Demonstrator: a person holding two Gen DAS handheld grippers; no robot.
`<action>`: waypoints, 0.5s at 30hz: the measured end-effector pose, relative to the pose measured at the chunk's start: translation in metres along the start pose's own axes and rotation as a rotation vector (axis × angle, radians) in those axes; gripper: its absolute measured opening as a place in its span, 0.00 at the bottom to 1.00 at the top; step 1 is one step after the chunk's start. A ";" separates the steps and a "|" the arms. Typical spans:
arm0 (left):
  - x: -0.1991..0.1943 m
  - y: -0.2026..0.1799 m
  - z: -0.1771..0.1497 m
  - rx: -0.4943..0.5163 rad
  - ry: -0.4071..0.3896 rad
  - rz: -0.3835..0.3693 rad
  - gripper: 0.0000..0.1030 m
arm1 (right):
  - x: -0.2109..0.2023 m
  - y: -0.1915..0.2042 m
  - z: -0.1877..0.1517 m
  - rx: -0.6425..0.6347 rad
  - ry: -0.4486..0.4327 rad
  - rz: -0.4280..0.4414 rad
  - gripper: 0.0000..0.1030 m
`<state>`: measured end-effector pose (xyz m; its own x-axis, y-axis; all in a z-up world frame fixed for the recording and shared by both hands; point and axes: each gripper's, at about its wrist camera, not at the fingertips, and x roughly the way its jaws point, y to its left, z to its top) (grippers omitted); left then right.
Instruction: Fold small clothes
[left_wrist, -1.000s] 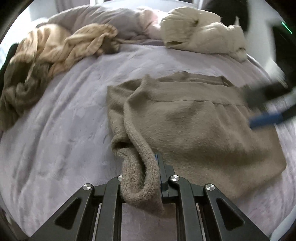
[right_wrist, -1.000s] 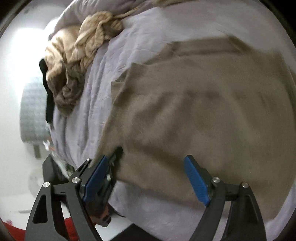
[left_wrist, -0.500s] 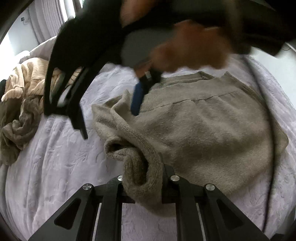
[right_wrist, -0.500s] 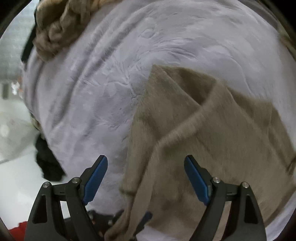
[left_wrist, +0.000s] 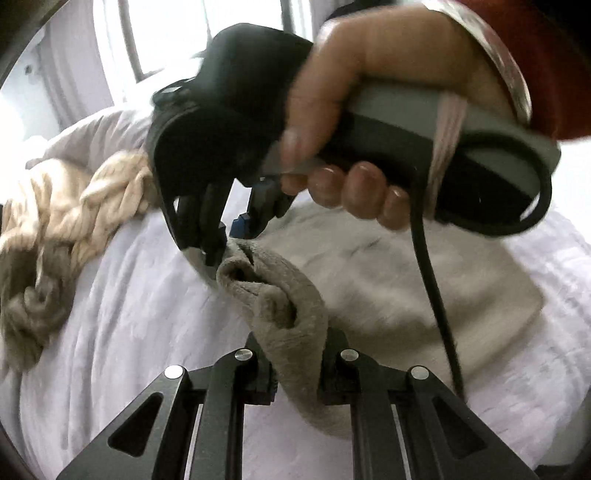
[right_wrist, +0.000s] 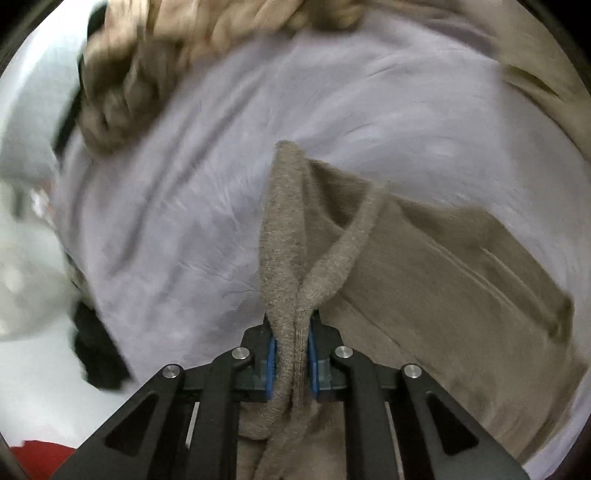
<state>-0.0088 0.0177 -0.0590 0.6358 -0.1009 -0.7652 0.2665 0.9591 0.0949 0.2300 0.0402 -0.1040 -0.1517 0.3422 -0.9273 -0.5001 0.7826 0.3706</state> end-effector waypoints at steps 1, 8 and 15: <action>-0.004 -0.008 0.006 0.014 -0.015 -0.013 0.15 | -0.013 -0.009 -0.004 0.029 -0.034 0.031 0.14; -0.020 -0.085 0.051 0.147 -0.115 -0.144 0.15 | -0.126 -0.094 -0.083 0.177 -0.347 0.162 0.14; -0.001 -0.184 0.065 0.278 -0.087 -0.296 0.15 | -0.169 -0.202 -0.185 0.401 -0.534 0.186 0.14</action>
<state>-0.0114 -0.1760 -0.0349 0.5576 -0.3951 -0.7301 0.6252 0.7784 0.0563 0.1992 -0.2720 -0.0317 0.2875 0.6182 -0.7315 -0.1372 0.7825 0.6074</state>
